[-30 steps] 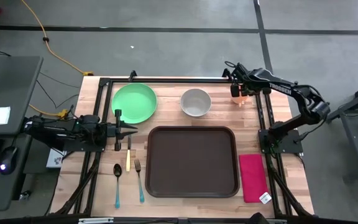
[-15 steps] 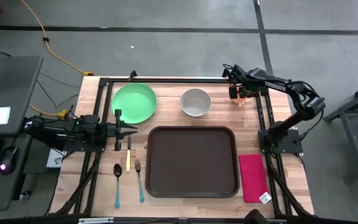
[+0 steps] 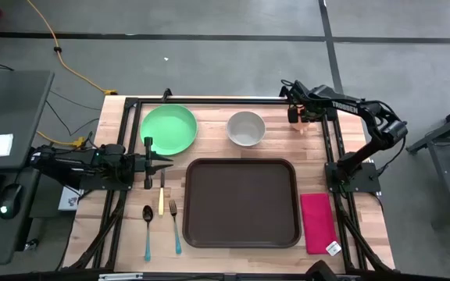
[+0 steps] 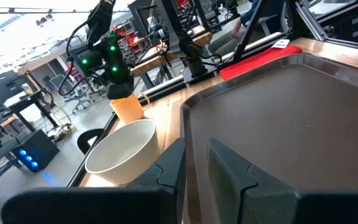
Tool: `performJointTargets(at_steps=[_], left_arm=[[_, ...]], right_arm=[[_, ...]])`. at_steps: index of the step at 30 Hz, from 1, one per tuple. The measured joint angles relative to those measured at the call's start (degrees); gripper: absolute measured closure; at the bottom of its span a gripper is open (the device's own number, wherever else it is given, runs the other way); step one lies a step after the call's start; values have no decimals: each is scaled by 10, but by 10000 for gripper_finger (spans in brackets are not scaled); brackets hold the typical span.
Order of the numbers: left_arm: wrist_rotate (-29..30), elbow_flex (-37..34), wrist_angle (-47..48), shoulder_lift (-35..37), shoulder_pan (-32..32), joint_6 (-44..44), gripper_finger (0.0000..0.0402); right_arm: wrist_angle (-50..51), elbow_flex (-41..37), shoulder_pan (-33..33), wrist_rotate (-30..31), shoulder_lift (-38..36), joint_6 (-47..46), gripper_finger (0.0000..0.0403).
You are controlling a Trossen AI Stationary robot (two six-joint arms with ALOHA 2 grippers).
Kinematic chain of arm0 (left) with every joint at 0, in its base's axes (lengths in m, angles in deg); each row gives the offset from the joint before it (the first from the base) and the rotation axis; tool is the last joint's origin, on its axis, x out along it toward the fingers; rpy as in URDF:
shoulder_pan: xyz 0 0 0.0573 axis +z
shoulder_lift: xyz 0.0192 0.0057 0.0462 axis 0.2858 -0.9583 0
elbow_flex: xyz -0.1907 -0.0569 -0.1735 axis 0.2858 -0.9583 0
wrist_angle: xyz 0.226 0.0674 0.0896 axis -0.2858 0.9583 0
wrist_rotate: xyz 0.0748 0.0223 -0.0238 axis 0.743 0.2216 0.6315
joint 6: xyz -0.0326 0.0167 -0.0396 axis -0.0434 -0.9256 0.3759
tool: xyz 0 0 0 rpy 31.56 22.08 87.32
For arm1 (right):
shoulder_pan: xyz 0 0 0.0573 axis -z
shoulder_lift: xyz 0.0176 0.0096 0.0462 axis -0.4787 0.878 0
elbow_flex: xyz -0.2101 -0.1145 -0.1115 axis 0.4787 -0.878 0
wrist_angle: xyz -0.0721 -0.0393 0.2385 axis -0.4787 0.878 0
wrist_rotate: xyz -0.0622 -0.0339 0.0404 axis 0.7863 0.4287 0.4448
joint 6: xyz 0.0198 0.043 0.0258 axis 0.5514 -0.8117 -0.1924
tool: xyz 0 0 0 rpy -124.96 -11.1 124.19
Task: Set up tray
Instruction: Put the yellow mug on the brown tray
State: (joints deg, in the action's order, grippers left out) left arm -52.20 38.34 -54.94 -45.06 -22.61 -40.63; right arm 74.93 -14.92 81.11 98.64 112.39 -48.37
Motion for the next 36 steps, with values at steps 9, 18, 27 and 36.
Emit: performJointTargets(at_steps=[9, 18, 27, 36], left_arm=[[-1, 0, 0, 0, 0, -1, 305], [-1, 0, 0, 0, 0, -1, 305], [-1, 0, 0, 0, 0, -1, 305], [-1, 0, 0, 0, 0, -1, 305]], right_arm=[[-6, 3, 1, -6, -3, -3, 396], [-7, 3, 8, -15, -2, -4, 398], [-17, 1, 16, -43, -19, -3, 402], [-13, 0, 20, -70, -43, 0, 402]])
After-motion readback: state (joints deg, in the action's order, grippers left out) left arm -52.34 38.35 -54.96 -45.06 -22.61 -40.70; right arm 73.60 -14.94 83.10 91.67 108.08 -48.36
